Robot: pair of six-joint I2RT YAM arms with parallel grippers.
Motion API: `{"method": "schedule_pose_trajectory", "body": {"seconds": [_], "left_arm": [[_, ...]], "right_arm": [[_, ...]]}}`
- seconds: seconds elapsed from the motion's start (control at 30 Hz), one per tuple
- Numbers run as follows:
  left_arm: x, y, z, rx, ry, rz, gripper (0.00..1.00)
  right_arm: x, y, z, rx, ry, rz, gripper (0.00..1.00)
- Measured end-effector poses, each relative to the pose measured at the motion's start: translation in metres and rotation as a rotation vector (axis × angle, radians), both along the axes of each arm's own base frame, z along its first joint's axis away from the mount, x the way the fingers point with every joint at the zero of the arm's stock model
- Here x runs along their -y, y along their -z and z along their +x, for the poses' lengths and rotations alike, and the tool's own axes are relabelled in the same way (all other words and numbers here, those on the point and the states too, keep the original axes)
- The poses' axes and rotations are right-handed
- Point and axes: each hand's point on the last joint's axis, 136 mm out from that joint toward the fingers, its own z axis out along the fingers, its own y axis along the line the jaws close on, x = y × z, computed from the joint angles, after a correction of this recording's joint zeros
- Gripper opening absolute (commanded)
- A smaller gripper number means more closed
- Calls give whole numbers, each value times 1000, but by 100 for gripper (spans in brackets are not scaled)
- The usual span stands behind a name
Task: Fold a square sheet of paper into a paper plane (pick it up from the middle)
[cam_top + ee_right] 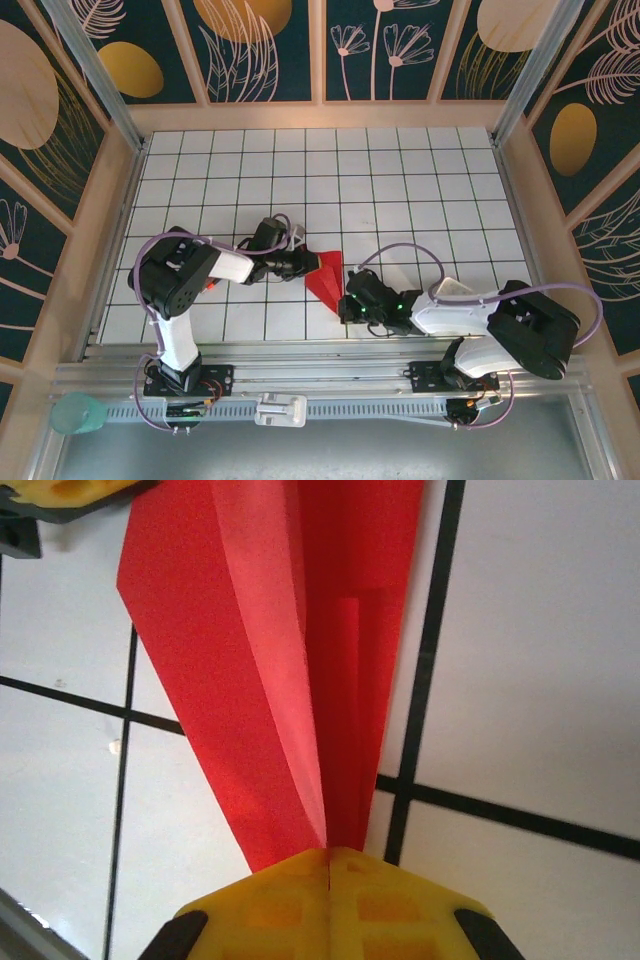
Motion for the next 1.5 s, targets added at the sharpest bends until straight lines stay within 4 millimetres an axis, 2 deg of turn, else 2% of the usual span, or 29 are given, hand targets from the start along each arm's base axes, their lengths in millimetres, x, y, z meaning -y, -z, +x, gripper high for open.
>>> {"method": "schedule_pose_trajectory", "body": {"seconds": [0.13, 0.2, 0.33, 0.4, 0.57, 0.77, 0.9, 1.33, 1.5], "left_arm": [[0, -17, 0, 14, -13, -27, 20], [1, -30, 0, 30, -18, -46, 21], [7, -49, -9, 56, -4, -75, 16], [13, -52, -16, 57, 16, -82, 12], [25, -48, -31, 35, 57, -82, 4], [27, -18, -33, -26, 61, -38, 0], [28, -7, -32, -46, 61, -23, 0], [25, 4, -35, -46, 58, -19, 0], [24, 4, -36, -34, 58, -29, 0]], "right_arm": [[8, 0, 8, 26, -9, -27, 4], [12, 0, 11, 35, -14, -38, 3], [14, -1, 13, 47, -29, -48, 3], [14, -1, 13, 51, -36, -51, 3], [14, -1, 13, 54, -43, -53, 3], [14, 0, 13, 55, -44, -53, 4], [14, -1, 13, 57, -48, -54, 6], [12, -10, 13, 50, -73, -12, 17], [11, -18, 14, 44, -69, 28, 18]]}}
